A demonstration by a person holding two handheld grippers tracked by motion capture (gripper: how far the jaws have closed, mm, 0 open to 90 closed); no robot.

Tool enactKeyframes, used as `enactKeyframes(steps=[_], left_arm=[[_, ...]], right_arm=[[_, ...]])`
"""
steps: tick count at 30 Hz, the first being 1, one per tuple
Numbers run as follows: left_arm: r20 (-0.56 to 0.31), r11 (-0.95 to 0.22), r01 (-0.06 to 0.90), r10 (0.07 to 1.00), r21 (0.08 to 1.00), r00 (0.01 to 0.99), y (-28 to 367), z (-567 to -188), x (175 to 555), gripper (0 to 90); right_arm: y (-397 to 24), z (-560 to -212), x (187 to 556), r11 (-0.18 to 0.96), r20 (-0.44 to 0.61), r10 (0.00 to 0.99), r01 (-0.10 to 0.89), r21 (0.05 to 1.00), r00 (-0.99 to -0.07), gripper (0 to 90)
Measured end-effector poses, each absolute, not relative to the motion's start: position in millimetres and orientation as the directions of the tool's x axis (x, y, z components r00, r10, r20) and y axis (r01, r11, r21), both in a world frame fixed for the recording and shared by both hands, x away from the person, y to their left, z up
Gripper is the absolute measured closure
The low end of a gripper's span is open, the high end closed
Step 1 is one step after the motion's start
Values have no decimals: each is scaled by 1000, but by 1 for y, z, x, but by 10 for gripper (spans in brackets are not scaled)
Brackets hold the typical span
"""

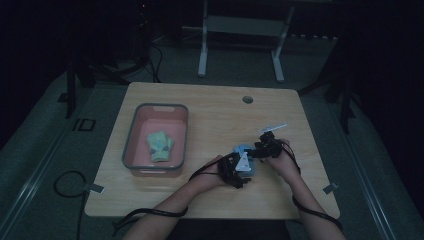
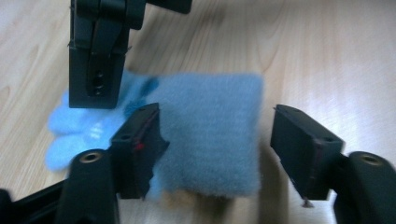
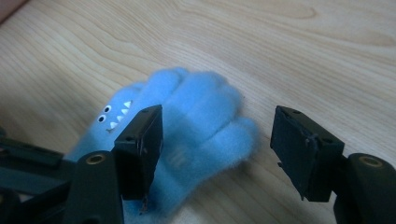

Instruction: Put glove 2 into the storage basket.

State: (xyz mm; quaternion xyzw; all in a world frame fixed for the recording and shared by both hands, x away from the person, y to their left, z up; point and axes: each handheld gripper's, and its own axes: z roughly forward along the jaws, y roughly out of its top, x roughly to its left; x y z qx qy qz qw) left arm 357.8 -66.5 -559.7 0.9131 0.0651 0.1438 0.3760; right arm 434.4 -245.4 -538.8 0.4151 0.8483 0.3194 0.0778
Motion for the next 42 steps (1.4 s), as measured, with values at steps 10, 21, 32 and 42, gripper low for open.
enactKeyframes(steps=[10, 21, 32, 42], left_arm=[[210, -724, 17, 223, 689, 952, -65, -559, 363, 577], [168, -733, 44, 213, 679, 962, -63, -551, 371, 750], [161, -743, 48, 207, 668, 965, -53, -530, 373, 761], [190, -752, 37, 213, 658, 959, -39, -501, 370, 762]], right_arm=[[-238, -545, 433, 488, 93, 751, 644, 589, -653, 371], [-229, -542, 427, 500, 132, 730, 656, 566, -670, 748], [-227, -523, 429, 475, 171, 712, 646, 597, -681, 771], [-216, -496, 426, 461, 177, 691, 615, 640, -701, 772]])
